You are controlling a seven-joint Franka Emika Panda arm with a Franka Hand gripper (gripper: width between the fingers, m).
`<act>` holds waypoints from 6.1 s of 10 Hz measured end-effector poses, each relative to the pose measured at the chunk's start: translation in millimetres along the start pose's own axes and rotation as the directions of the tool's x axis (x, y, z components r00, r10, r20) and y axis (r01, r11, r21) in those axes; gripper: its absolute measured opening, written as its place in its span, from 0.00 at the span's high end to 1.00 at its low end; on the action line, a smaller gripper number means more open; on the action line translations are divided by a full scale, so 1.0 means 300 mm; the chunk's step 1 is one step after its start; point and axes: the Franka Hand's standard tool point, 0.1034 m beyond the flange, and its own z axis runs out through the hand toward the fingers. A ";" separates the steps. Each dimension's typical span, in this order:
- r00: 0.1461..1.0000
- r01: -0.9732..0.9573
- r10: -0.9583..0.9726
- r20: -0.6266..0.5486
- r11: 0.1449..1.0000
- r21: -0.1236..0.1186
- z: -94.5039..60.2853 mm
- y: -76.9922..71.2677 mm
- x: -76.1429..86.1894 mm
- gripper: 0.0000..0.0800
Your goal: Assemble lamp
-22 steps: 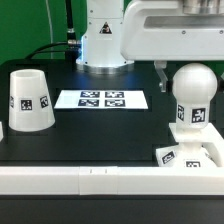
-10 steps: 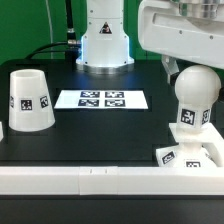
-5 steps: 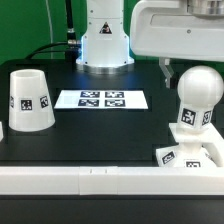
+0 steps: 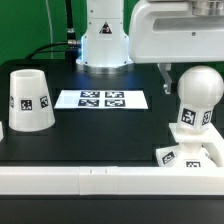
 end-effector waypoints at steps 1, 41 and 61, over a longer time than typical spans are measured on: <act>0.995 0.095 -0.095 -0.024 0.995 -0.007 -0.003 0.002 0.014 0.13; 0.953 0.302 -0.303 -0.012 0.951 -0.065 0.035 0.042 -0.005 0.28; 0.779 -0.626 0.627 -0.004 0.779 0.027 0.037 0.015 -0.008 0.13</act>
Offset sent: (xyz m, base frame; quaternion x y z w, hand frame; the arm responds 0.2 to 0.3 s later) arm 0.0134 0.0094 0.0098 -0.0274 0.0516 -0.3242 0.9442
